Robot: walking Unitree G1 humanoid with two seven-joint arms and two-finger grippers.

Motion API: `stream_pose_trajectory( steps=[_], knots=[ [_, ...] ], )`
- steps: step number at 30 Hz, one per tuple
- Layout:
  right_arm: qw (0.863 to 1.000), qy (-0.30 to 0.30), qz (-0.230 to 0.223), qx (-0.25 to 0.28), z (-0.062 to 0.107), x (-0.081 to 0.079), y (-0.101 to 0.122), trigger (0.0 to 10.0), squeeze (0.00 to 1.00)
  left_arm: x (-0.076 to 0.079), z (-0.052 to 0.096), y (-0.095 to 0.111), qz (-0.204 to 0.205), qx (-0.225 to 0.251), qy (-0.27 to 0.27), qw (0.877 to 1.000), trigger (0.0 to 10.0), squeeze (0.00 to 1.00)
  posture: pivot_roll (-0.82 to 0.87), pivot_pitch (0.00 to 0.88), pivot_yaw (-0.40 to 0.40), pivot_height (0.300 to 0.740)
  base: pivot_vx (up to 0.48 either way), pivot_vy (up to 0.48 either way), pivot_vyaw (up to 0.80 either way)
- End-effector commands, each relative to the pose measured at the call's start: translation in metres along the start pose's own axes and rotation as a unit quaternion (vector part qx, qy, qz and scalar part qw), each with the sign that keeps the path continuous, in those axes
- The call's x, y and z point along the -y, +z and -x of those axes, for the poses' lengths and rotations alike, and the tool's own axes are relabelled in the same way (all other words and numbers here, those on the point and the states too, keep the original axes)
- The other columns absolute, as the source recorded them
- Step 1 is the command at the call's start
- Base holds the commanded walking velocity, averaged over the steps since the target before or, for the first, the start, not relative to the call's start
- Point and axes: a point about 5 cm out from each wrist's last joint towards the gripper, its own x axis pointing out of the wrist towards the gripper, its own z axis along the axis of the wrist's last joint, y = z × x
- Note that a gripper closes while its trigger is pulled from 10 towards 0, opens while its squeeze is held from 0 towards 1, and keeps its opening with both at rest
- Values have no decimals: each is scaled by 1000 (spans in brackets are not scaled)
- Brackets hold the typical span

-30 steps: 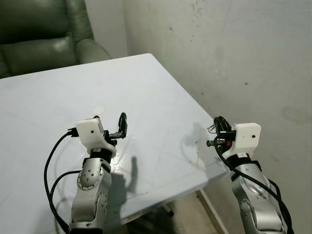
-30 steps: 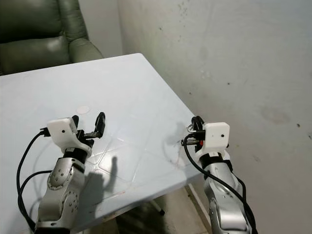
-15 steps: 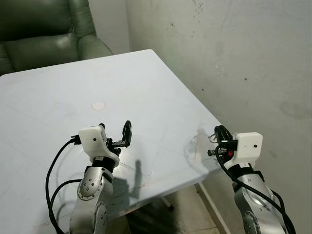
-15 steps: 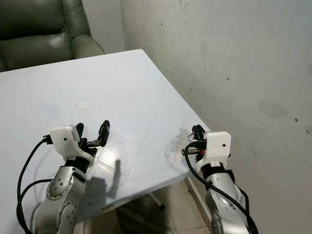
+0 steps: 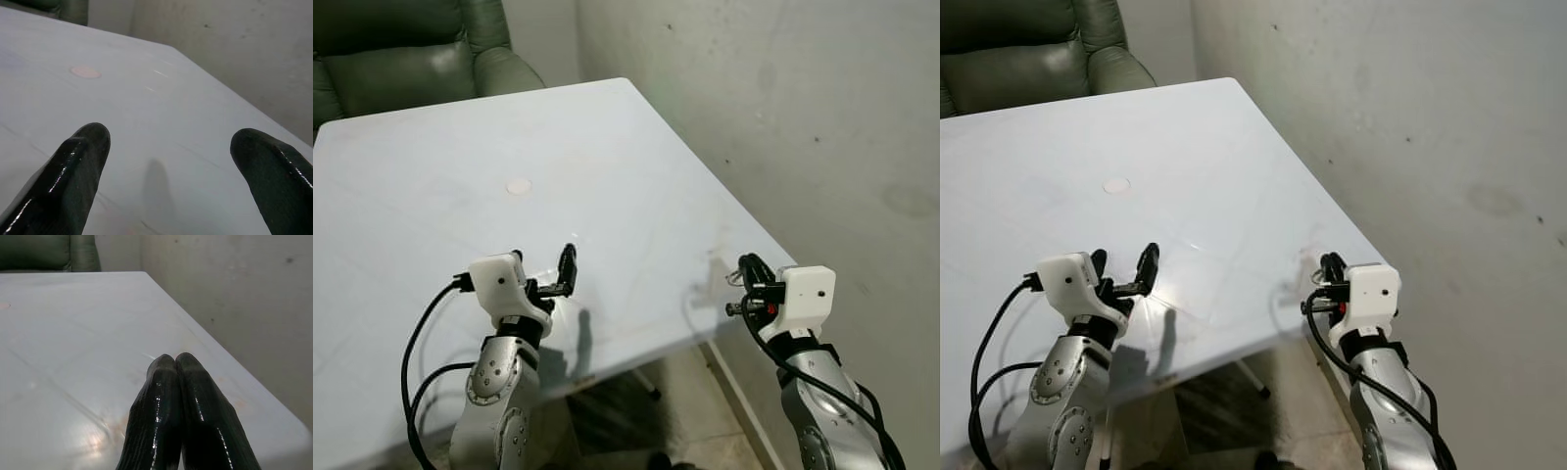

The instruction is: Hang keys on a hook

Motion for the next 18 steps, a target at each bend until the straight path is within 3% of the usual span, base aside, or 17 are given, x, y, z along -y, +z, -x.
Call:
stream_pose_trajectory(
  steps=[1,4,18],
  knots=[
    [1000,-2,3,3,2,2,3,10000,0,4,2,-2,6,-4,-2,1000,10000,0,0,105,-50,740,-375,0,0],
    [1000,-2,3,3,2,2,4,10000,0,4,2,-1,8,-4,-2,1000,10000,0,-2,107,-51,740,-319,0,0],
    [1000,3,6,0,4,2,4,10000,0,2,3,-1,1,4,9,1000,10000,0,-5,98,-53,740,0,0,0]
  ],
)
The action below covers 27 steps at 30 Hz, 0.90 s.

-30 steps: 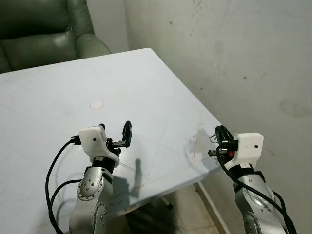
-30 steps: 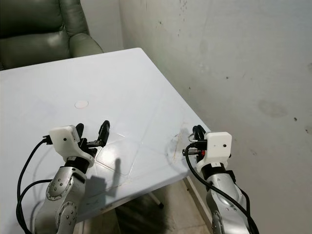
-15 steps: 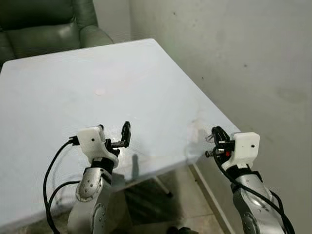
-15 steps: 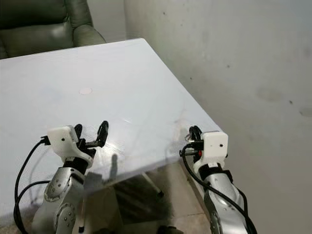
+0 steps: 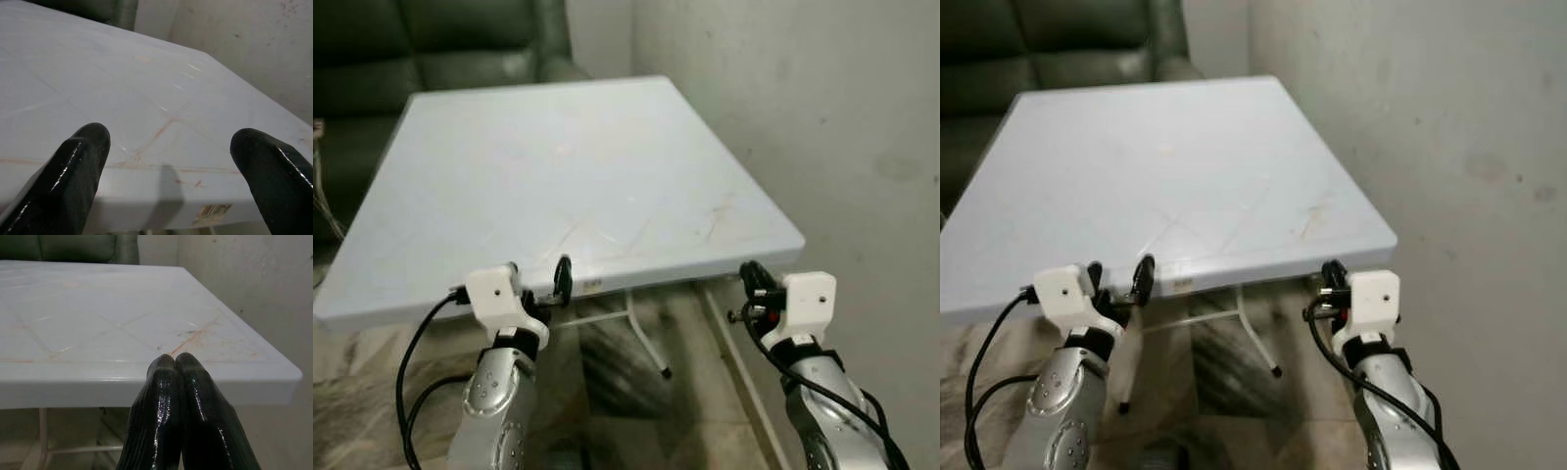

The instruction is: Hang keys on a hook

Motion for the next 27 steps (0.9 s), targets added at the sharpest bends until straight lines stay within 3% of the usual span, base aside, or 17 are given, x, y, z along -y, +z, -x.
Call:
stream_pose_trajectory(
  steps=[1,11,27],
  knots=[
    [1000,0,6,14,-1,2,8,10000,0,7,-3,4,2,11,-10,1000,10000,0,-5,98,-53,740,0,0,0],
    [1000,-3,4,12,-1,3,9,10000,0,9,-3,4,0,14,-16,1000,10000,0,-13,93,-51,740,0,0,0],
    [1000,-10,11,15,-17,3,8,10000,0,6,-21,13,-20,35,-29,999,10000,0,-14,35,-23,740,0,0,-660]
  ],
)
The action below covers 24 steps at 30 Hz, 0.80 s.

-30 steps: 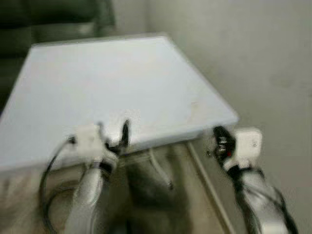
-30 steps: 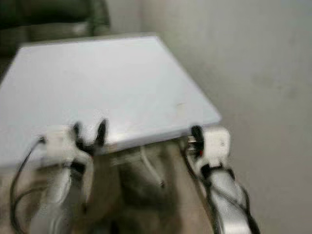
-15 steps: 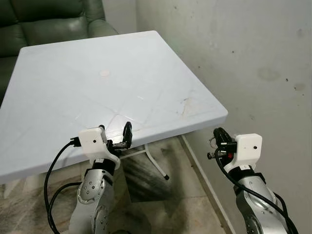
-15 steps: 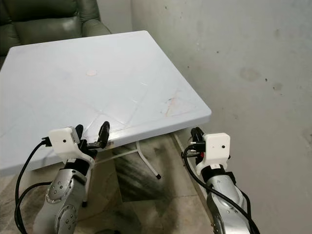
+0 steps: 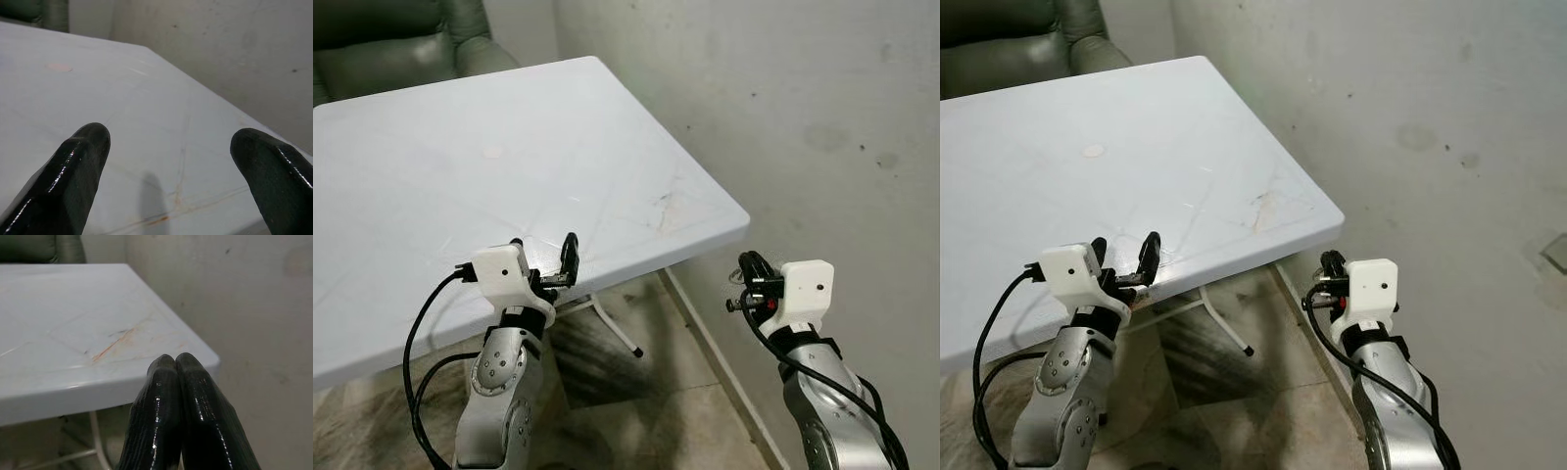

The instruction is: Hang keys on a hook

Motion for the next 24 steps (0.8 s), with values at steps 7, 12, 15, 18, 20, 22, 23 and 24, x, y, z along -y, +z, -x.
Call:
stream_pose_trajectory(
  steps=[7,12,15,18,20,22,23,24],
  knots=[
    [1000,-7,1,12,-11,0,2,10000,0,4,-11,4,-10,14,-19,1000,10000,0,-15,8,-15,740,0,0,-691],
    [1000,-6,2,17,-13,0,3,10000,0,4,-13,5,-8,19,-25,999,10000,0,-17,2,-17,740,0,0,-691],
    [1000,-6,4,17,-13,0,2,10000,0,3,-14,4,-2,22,-19,1000,10000,0,-17,2,-21,740,0,-480,-690],
    [1000,-4,5,17,-13,0,2,10000,0,2,-14,4,21,23,-6,999,10000,0,-19,2,-23,740,0,0,-692],
    [1000,-4,6,17,-14,1,2,10000,0,2,-15,3,9,20,-1,1000,10000,0,-17,1,-26,740,0,0,-688],
    [1000,-3,7,17,-14,1,2,10000,0,2,-16,3,10,19,0,1000,10000,0,-17,2,-28,740,0,0,-688],
    [1000,-3,7,17,-14,1,2,10000,0,2,-16,3,10,19,0,1000,10000,0,-17,2,-28,740,0,0,-688],
    [1000,-2,8,17,-14,1,2,10000,0,2,-15,2,8,18,1,1000,10000,0,-17,0,-30,740,0,0,-688]
  ],
)
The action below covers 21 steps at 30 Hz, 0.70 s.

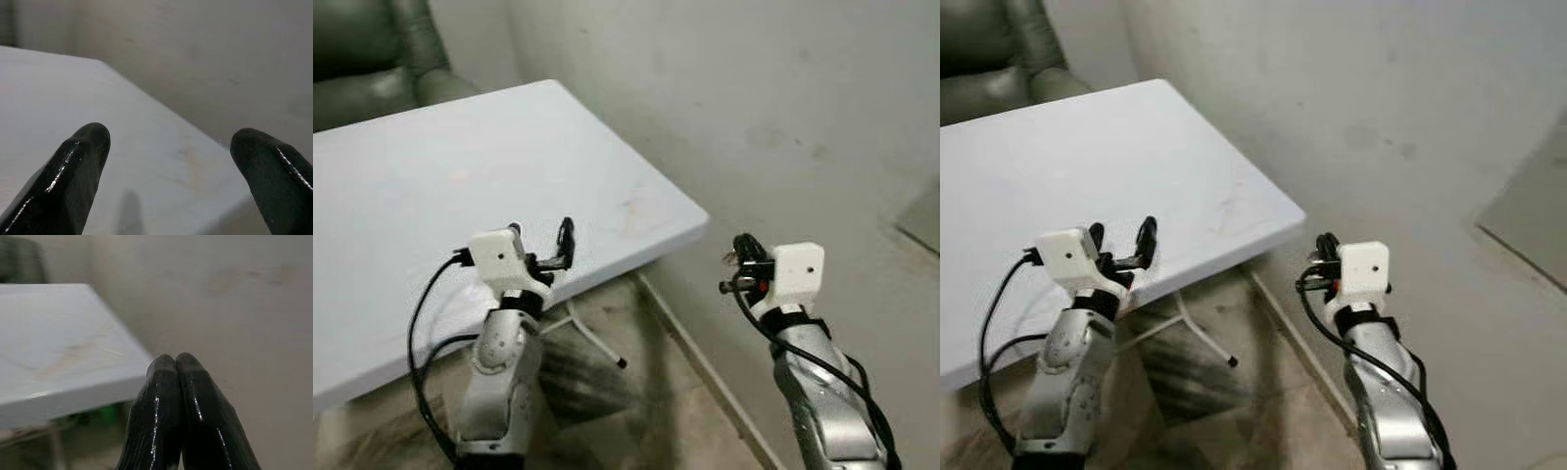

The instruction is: Hang keys on a hook

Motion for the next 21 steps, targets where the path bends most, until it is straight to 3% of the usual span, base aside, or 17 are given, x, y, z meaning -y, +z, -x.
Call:
stream_pose_trajectory(
  steps=[1,21],
  knots=[
    [1000,2,-3,2,0,-2,0,10000,0,-1,0,0,-5,2,4,1000,10000,0,-16,0,-31,740,0,0,-688],
    [1000,10,-2,4,-1,-3,0,10000,0,2,1,-2,-11,3,3,1000,10000,0,-18,0,-38,740,0,0,-689]
  ],
)
